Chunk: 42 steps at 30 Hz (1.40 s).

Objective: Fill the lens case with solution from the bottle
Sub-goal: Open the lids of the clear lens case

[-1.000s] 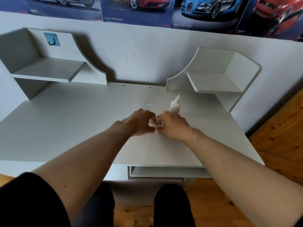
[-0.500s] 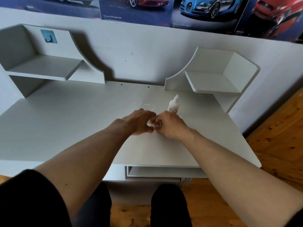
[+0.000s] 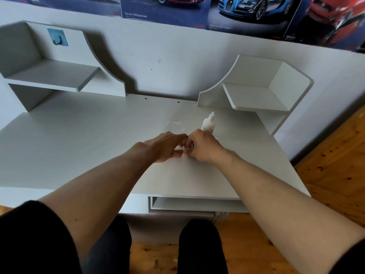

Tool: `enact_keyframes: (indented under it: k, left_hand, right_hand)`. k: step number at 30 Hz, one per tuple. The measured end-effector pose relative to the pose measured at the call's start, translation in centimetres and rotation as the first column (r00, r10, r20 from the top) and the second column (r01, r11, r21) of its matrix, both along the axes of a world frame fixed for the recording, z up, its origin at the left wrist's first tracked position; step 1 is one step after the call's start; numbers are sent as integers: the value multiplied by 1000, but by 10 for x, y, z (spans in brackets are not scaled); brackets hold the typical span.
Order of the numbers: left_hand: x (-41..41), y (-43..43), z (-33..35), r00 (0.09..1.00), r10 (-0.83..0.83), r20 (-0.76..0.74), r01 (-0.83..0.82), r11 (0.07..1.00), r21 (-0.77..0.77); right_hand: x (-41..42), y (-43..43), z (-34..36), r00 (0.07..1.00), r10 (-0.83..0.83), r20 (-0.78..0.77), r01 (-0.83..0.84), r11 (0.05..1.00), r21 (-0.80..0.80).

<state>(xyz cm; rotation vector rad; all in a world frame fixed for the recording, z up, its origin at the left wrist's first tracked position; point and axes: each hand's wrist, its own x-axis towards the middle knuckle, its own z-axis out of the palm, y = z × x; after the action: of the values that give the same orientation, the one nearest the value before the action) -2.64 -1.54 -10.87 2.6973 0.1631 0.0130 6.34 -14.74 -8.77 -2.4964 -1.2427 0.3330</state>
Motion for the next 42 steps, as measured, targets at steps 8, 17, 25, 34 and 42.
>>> enact_keyframes:
  k: [8,17,25,34,42]
  left_hand:
    - [-4,-3,6,997,71,-21,-72,997,-22]
    - [-18,12,3,968,252,-16,-252,959,-127]
    - [-20,9,4,964,266,6,-259,944,-203]
    - [-14,5,12,936,340,93,-319,929,-190]
    - [2,-11,31,914,344,217,-316,937,-151]
  right_hand:
    - [1,2,1,1000,5,2,-5,1000,-9]
    - [-2,1,4,1000,18,-21,-18,1000,-19]
    - [-9,2,6,1000,6,10,-6,998,-59]
    - [-15,0,22,986,-85,145,75,995,72]
    - [-1,-6,46,908,-302,289,182,908,377]
